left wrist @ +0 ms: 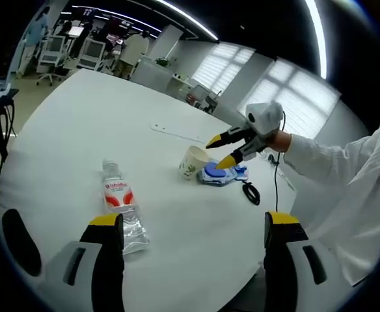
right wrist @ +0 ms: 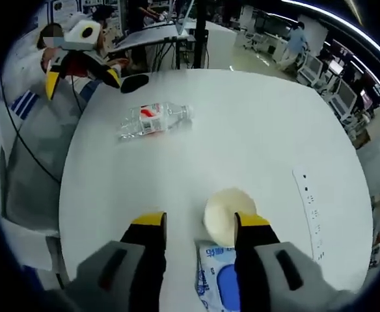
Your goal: Arrange the tabletop items into an orderly group along one side of the table until the central work area is clear of visible clutter.
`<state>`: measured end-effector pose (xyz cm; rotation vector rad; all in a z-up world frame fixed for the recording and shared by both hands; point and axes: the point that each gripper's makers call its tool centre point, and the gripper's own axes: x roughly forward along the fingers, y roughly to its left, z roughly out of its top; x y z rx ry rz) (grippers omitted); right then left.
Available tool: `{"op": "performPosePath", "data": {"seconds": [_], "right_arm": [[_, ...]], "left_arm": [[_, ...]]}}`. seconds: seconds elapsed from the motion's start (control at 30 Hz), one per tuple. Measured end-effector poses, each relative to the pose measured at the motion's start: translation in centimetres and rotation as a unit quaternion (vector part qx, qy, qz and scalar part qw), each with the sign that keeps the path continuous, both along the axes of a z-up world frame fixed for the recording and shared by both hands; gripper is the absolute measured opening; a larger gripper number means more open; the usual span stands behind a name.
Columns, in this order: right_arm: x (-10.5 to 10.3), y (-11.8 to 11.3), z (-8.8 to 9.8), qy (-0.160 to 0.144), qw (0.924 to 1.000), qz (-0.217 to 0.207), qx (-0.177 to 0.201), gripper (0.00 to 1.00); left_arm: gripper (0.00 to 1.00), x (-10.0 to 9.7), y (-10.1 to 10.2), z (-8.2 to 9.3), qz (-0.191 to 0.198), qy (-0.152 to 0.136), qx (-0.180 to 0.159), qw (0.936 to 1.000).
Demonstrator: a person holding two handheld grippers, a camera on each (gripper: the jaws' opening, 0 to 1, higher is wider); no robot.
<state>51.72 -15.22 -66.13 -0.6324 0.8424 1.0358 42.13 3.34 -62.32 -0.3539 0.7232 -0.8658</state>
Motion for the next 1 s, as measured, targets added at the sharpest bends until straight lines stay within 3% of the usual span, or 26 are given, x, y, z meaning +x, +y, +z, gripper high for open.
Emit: {"op": "performPosePath", "data": {"seconds": [0.4, 0.53, 0.73, 1.0], "right_arm": [[-0.7, 2.3, 2.3, 0.005, 0.9924, -0.071, 0.101, 0.42], [-1.0, 3.7, 3.5, 0.013, 0.9829, -0.101, 0.153, 0.43], [-1.5, 5.4, 4.1, 0.022, 0.9746, -0.117, 0.189, 0.45], [-2.0, 8.4, 4.9, 0.045, 0.953, -0.152, 0.258, 0.45]], "left_arm": [[0.92, 0.3, -0.4, 0.5, -0.012, -0.005, 0.005, 0.9999], [0.92, 0.3, -0.3, 0.6, -0.015, -0.007, 0.007, 0.9998], [0.93, 0.3, -0.4, 0.8, -0.019, -0.009, 0.007, 0.9998], [0.94, 0.1, -0.3, 0.8, -0.025, -0.009, 0.011, 0.9996]]}}
